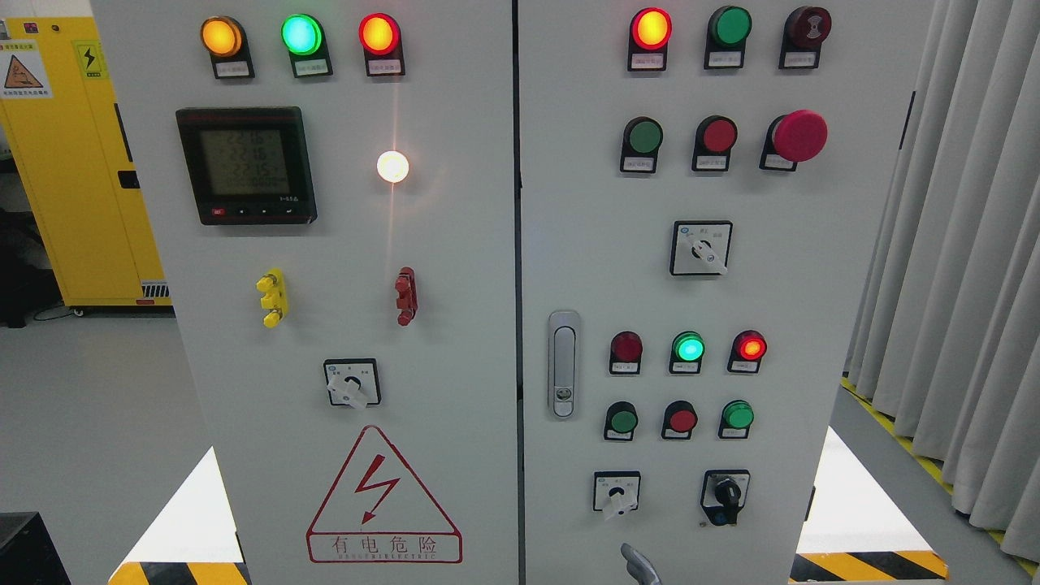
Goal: Press green start button
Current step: 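Raise the right hand up toward the green push button in the lower row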
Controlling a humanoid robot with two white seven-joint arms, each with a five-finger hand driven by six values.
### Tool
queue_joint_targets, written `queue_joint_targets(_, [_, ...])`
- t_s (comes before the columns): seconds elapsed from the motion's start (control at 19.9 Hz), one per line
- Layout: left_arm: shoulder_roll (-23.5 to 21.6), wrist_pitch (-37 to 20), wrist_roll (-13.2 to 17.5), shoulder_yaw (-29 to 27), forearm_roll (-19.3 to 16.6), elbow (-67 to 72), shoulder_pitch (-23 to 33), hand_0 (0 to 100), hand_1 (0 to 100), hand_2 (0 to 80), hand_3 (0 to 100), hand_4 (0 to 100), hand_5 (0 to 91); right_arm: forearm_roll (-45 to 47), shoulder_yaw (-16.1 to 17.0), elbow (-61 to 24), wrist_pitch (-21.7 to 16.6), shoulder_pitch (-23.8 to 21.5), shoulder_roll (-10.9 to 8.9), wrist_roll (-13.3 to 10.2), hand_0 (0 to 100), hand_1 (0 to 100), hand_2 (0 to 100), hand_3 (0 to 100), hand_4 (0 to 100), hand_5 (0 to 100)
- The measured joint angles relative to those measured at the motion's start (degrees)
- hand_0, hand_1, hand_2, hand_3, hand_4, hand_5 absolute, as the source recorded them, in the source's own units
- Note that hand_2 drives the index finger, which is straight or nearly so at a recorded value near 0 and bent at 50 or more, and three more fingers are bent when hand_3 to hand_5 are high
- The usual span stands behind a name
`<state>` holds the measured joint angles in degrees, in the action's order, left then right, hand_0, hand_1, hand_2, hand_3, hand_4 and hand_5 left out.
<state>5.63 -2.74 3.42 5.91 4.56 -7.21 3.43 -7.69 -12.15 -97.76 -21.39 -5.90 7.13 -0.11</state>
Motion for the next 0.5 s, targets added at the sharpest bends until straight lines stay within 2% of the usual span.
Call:
queue_joint_targets(0.05, [0.0,0.0,0.0,0.0,0.0,0.0,0.0,12,56,0.0,0,0,0.0,-0.31,0.07,-0.09,0.01,-0.04,-0.01,0.0,31,61,0,0,0,0])
queue_joint_targets(0.1, [0.0,0.0,0.0,0.0,0.0,0.0,0.0,12,56,0.0,0,0,0.0,-1.15,0.17,-0.18,0.03,-0.08,-0.02,-0.18,30,62,0,6,6,1])
queue_joint_targets(0.15, [0.0,0.0,0.05,0.0,0.0,0.0,0.0,12,56,0.0,0,0,0.0,-2.77,0.38,-0.25,0.03,-0.11,-0.03,-0.43,27,65,0,24,31,19])
queue_joint_targets(0.2, [0.0,0.0,0.07,-0.01,0.0,0.0,0.0,12,56,0.0,0,0,0.0,-4.92,0.76,-0.34,0.02,-0.15,-0.03,-0.62,26,66,0,32,40,29])
queue_joint_targets(0.3, [0.0,0.0,0.16,-0.01,-0.01,0.0,0.0,12,56,0.0,0,0,0.0,-10.57,1.74,-0.47,-1.01,-0.17,-0.02,-1.57,29,67,0,41,49,40])
queue_joint_targets(0.35, [0.0,0.0,0.21,0.0,-0.01,0.0,0.0,12,56,0.0,0,0,0.0,-13.55,2.18,-0.53,-1.78,-0.16,-0.02,-2.39,42,74,0,75,84,82])
queue_joint_targets(0.4, [0.0,0.0,0.29,0.0,-0.02,0.0,0.0,12,56,0.0,0,0,0.0,-16.39,2.62,-0.62,-2.36,-0.09,-0.01,-3.16,44,75,0,78,86,85])
queue_joint_targets(0.45, [0.0,0.0,0.3,0.0,-0.01,0.0,0.0,12,56,0.0,0,0,0.0,-19.04,3.06,-0.75,-2.78,-0.03,-0.01,-3.71,47,78,0,84,92,94])
queue_joint_targets(0.5, [0.0,0.0,0.3,0.0,-0.01,0.0,0.0,12,56,0.0,0,0,0.0,-22.34,3.52,-0.88,-3.17,0.02,0.0,-4.24,47,81,0,86,94,100])
